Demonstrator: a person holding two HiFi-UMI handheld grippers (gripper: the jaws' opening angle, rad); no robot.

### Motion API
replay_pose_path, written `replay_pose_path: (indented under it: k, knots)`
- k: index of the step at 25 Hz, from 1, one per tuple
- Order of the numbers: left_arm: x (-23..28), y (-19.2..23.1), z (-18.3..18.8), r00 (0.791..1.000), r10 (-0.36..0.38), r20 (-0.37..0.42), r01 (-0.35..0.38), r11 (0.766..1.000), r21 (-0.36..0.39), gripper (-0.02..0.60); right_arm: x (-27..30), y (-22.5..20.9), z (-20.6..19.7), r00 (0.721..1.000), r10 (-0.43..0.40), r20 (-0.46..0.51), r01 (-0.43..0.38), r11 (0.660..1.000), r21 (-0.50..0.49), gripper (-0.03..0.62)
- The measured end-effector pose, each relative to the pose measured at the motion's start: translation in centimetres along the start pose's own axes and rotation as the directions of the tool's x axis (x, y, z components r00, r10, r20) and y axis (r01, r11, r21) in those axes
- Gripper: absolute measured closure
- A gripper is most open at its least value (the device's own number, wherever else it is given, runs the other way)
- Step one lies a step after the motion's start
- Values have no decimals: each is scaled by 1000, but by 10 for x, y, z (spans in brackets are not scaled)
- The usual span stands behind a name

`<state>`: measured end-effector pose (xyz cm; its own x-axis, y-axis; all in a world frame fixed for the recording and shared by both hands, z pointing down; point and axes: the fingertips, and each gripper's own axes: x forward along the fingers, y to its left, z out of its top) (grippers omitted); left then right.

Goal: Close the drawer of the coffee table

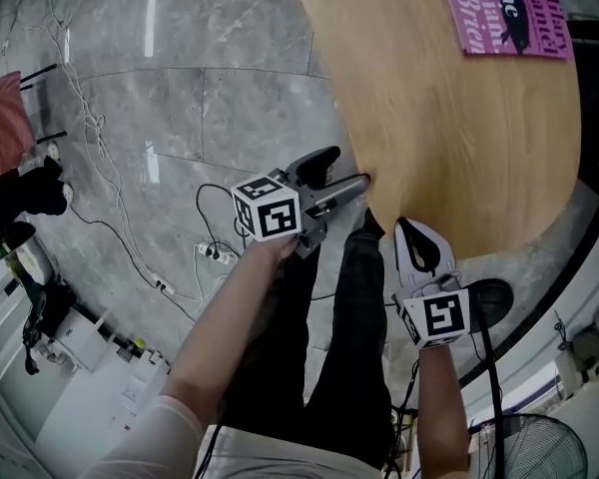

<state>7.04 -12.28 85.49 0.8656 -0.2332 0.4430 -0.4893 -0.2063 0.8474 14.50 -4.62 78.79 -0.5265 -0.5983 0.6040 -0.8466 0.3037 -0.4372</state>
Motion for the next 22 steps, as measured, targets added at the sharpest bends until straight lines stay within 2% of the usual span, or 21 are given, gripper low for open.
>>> replay_pose_path:
  k: [4,6,12,16,19,22]
  knots:
    - [-30,-15,5,998,56,3,-56,997,52,224,-12,19,19,1000,-25,16,25,1000,3,583]
    - [-46,-30,10,997,72,9,-72,994,80,287,-22,31,30,999,-29,21,29,1000,-8,583]
    - [-94,-107,42,998,49,47,-56,988,146,380,-67,65,78,997,-72,36,73,997,-17,583]
    - [-129,-161,72,997,38,72,-54,968,245,425,-99,79,114,991,-117,65,118,993,-12,583]
    - [-152,-197,92,995,50,92,-78,940,331,455,-120,93,141,987,-133,91,135,991,-14,583]
    - [-177,-235,113,992,39,122,-81,928,365,484,-140,115,168,986,-128,102,132,991,-31,583]
